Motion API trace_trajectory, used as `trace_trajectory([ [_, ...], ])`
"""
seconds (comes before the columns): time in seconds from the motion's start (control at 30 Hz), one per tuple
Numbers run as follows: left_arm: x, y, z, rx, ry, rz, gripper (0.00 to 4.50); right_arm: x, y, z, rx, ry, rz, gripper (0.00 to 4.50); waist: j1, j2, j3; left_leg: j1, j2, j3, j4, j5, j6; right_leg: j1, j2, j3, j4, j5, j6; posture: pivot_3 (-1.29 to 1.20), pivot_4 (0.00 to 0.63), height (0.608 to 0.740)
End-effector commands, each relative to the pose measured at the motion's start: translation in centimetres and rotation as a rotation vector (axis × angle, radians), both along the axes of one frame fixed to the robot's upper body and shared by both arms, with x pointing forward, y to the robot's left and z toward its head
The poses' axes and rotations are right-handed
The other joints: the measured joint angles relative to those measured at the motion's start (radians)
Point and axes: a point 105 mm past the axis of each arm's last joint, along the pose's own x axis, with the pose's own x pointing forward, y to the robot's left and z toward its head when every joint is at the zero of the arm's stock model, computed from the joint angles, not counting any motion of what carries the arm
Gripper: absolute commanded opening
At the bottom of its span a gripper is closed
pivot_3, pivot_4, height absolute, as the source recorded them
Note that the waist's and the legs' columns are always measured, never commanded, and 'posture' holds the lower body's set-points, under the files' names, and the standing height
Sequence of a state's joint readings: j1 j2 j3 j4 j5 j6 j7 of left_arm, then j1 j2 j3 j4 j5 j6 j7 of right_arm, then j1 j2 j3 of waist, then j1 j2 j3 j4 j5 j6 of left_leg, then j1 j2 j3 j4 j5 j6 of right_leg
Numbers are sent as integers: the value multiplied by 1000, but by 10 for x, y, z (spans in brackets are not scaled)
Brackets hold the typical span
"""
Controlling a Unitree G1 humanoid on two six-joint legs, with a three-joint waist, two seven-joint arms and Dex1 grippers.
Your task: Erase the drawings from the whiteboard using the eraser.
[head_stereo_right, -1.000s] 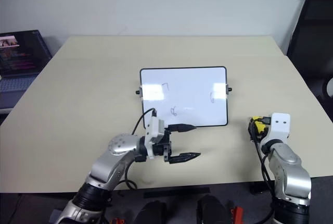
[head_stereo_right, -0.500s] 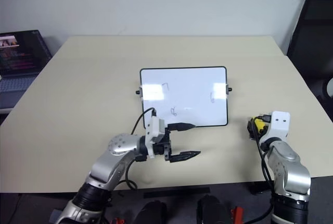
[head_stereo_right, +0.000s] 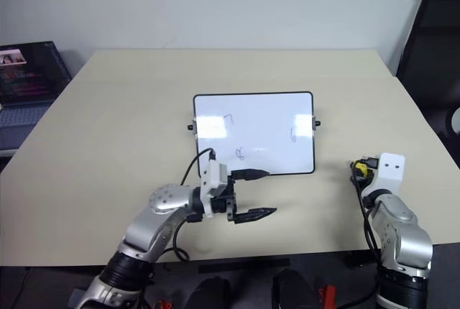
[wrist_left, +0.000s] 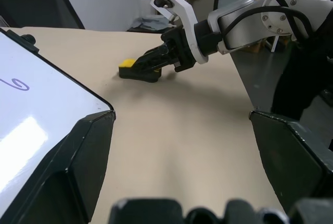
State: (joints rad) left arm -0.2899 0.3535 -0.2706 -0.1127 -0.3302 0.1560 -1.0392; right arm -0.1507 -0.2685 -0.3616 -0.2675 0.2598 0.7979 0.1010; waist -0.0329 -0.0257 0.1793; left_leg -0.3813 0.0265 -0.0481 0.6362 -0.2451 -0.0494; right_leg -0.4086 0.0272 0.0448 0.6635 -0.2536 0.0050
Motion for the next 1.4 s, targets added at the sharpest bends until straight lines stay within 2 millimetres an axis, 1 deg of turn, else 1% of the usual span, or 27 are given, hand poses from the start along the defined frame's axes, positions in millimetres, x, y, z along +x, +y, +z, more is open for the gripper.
trace_trajectory([
  [0.03,2,1,11,-16,-54,-1,4500,2,-5,13,-9,-40,-9,979,0,0,0,0,0,0,0,0,0,0,0,0,0,0,0,0,150,740],
  [0.3,3,2,12,-18,-64,8,4500,4,-5,18,-41,-59,-4,979,0,0,0,0,0,0,0,0,0,0,0,0,0,0,0,0,150,740],
  [0.37,16,6,9,26,-134,123,4500,8,7,31,-103,-134,68,979,0,0,0,0,0,0,0,0,0,0,0,0,0,0,0,0,150,740],
  [0.43,23,7,4,54,-179,196,4500,11,19,40,-146,-195,127,979,-1,0,0,0,0,0,0,0,0,0,0,1,0,0,0,0,150,740],
  [0.5,26,6,3,59,-202,224,4500,12,25,43,-152,-227,145,979,-1,0,0,0,0,0,0,0,0,0,0,0,0,0,0,0,150,740],
  [0.67,48,7,17,40,-306,331,4500,15,57,62,-162,-359,249,979,1,0,0,-1,0,0,0,0,0,0,0,0,-1,0,0,0,150,740],
  [0.77,58,9,17,57,-331,366,4500,22,77,71,-167,-419,297,979,-1,0,0,0,0,0,0,0,0,0,0,0,0,0,1,0,150,740],
  [0.87,66,11,19,61,-358,386,4500,28,91,78,-167,-464,328,979,-2,0,0,0,0,0,0,0,0,-1,1,1,0,0,1,0,150,740],
  [1.03,76,13,22,65,-378,395,4500,35,102,84,-175,-499,354,979,3,0,0,-2,0,0,-1,0,0,-2,1,0,0,0,0,0,150,740],
  [1.2,79,14,22,72,-383,389,4500,40,111,92,-163,-543,377,979,3,0,0,-2,0,0,-1,0,0,-2,0,0,-1,0,1,0,150,740],
  [1.4,80,16,25,60,-396,399,4500,45,123,86,-157,-532,410,979,1,0,0,-1,1,0,-1,0,0,-2,1,0,0,0,0,0,150,740],
])
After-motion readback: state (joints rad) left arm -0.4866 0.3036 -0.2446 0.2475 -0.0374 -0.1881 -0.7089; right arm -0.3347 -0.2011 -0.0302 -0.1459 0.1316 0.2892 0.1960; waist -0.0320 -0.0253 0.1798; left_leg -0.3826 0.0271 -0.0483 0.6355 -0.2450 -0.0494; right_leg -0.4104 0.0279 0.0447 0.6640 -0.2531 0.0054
